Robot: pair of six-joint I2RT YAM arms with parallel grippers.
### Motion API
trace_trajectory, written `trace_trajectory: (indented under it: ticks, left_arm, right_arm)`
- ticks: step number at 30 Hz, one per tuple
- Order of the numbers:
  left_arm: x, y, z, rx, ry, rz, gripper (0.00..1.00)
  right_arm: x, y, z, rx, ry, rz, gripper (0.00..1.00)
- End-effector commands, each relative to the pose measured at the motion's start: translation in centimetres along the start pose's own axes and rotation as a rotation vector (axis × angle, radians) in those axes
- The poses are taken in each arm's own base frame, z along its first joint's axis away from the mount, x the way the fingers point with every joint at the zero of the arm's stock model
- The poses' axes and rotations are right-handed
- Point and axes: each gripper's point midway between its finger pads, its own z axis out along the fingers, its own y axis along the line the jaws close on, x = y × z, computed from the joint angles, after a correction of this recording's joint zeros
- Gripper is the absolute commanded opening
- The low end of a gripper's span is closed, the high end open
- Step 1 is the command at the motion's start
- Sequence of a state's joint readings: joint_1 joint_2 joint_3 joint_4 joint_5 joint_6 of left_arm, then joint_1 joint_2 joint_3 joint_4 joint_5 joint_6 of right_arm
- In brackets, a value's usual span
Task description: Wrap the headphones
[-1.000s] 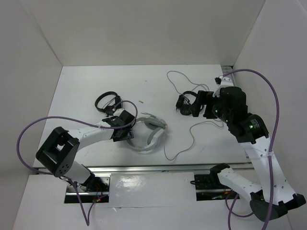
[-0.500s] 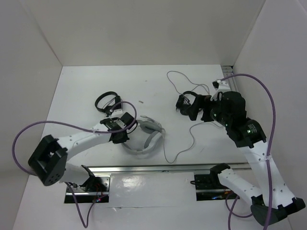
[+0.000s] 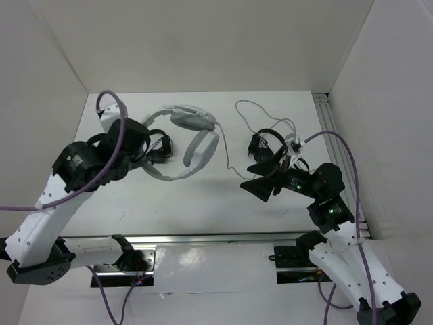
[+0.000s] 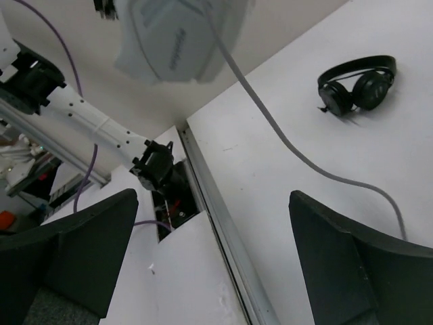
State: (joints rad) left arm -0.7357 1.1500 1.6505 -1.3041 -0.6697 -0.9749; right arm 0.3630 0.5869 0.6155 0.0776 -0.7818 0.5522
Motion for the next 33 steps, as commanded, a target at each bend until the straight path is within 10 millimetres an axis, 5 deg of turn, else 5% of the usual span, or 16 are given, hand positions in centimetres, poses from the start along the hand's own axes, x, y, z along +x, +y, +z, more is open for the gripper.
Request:
trace_trajectory:
  ticks: [1, 14, 22, 29, 33]
  left_arm:
    - [-3.6, 0.1, -2.7, 0.038, -0.072, -0.008, 0.0]
    - [-6.6, -2.3, -5.7, 0.216, -0.106, -0.042, 0.0]
    - [-7.8, -1.4, -5.5, 0.19, -0.136, -0.072, 0.0]
    - [-9.0, -1.3, -5.1, 0.185, -0.157, -0.093, 0.0]
    - [-9.3, -1.6, -4.6, 0.181, -0.164, -0.101, 0.0]
  right_arm:
    - [-2.4, 3.4, 0.5, -0.185, -0.093, -0.131, 1.0]
    - [-1.6, -2.0, 5.7, -0.074, -0.097, -0.183, 0.96]
    - [3.6, -2.2, 7.9, -0.141, -0.007, -0.139, 0.61]
    - [7.4, -3.8, 8.5, -0.1, 0.046, -0.096, 0.58]
    - [8.0, -5.1, 8.7, -0.036, 0.043, -0.091, 0.17]
